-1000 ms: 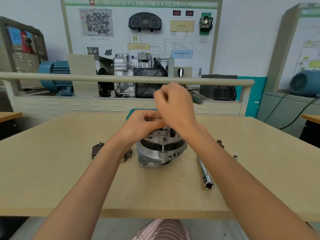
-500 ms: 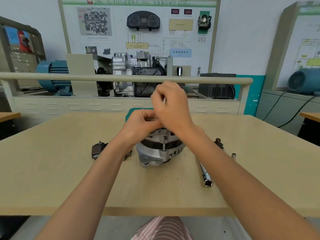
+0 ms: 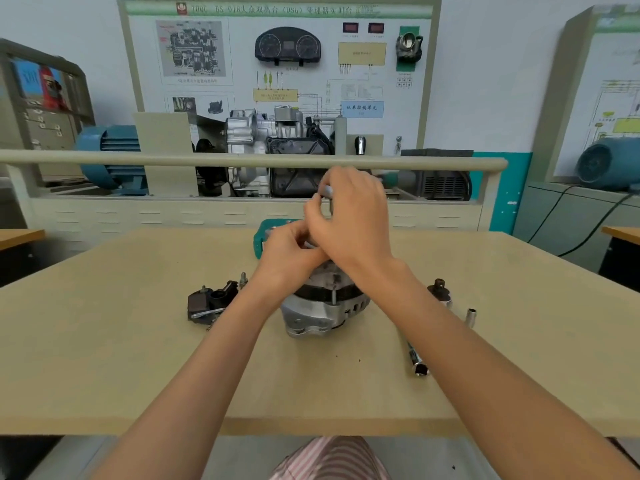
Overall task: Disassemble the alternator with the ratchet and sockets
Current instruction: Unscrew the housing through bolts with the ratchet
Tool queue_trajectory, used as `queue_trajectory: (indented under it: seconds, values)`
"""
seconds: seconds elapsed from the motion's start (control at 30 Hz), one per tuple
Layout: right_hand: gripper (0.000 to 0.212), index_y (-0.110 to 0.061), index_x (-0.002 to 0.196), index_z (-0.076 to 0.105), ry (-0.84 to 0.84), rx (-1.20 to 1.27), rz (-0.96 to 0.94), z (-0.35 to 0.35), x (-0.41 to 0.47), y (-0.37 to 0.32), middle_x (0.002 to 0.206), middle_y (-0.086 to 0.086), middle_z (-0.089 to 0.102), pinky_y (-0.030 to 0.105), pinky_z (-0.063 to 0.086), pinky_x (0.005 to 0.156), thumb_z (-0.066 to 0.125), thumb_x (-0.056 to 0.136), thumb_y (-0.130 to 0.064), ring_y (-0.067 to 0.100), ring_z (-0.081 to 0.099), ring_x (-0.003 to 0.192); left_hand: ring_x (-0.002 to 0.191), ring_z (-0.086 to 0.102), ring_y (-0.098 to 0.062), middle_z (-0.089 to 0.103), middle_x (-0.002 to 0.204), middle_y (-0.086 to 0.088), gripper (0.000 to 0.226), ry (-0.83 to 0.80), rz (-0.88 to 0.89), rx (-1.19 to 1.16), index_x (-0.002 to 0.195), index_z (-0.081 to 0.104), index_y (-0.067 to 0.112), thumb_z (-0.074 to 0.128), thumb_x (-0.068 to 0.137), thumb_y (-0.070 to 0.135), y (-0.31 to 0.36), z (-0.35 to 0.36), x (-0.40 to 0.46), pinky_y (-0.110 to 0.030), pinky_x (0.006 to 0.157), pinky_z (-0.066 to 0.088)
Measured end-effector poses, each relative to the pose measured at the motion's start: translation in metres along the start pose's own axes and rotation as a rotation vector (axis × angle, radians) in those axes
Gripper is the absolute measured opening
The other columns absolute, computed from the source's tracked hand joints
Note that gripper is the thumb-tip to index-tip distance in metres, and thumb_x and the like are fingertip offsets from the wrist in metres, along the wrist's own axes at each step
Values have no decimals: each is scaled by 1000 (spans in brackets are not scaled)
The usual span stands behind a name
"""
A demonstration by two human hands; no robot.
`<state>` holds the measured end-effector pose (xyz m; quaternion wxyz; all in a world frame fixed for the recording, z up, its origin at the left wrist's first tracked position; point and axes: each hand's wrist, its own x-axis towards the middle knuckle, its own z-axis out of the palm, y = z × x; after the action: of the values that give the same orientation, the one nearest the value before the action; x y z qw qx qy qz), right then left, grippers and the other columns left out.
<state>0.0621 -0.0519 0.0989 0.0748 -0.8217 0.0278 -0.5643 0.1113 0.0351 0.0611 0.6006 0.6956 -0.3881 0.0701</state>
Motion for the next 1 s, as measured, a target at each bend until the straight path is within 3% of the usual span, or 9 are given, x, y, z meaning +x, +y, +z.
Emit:
queue_trajectory:
  seconds: [0.17,0.27,0.47,0.57,0.63,0.7,0.8,0.87,1.0]
  values:
    - [21,-14,80,46,-158,-467,-49,-2,18,-5,82,5,60,32,23,70,44,91,-32,24,52,75,56,57,4,61,56,12,20,-8,-5,-8,69,63,18,67,77,0,-2,2,3,-12,58,48]
    - [21,-15,78,38,-134,-525,-29,-3,16,-4,72,3,43,33,22,69,44,90,-30,21,36,68,56,57,5,62,58,12,21,-20,12,-13,71,63,20,67,78,1,-2,2,3,-11,57,47]
    - [29,-7,54,45,1,456,107,3,8,-3,54,8,45,29,34,70,50,82,-16,19,42,61,71,67,-2,71,72,10,14,-95,-2,-48,81,67,26,69,81,12,-1,-5,1,-14,64,51]
    - [34,-6,47,45,-85,935,344,0,12,1,51,8,49,30,43,89,44,80,-14,21,54,66,87,69,-5,74,88,10,16,-148,-37,-81,96,70,27,71,82,20,-2,-7,3,-19,81,54]
    - [38,-9,47,44,-123,1001,377,-1,14,3,52,3,47,21,45,76,44,85,-9,18,56,70,85,70,-5,75,84,8,16,-137,-61,-92,95,71,23,73,80,18,-1,-5,3,-21,82,54]
    - [32,-9,53,43,-71,671,239,-2,11,1,54,0,41,25,36,62,47,85,-10,15,44,61,76,69,-4,73,73,9,14,-106,-54,-87,84,70,21,71,80,7,0,-4,3,-20,75,54]
    - [15,-11,75,51,-2,-181,87,5,-1,-8,73,3,45,34,31,80,50,82,-24,19,40,74,51,60,5,63,50,14,29,-48,-57,-29,66,61,17,61,80,-8,-1,-3,4,-10,49,45]
    - [20,-11,83,55,-14,-290,88,7,-3,-11,82,5,50,34,26,87,49,81,-30,23,44,83,47,57,5,60,46,14,29,-46,-70,-16,65,58,16,58,80,-9,0,-3,3,-10,45,42]
    - [37,-9,49,38,-28,540,234,2,12,-3,51,5,38,27,32,66,45,83,-21,16,36,58,68,66,5,70,67,17,17,-126,-30,-62,81,66,26,68,82,9,2,-5,2,-9,60,48]
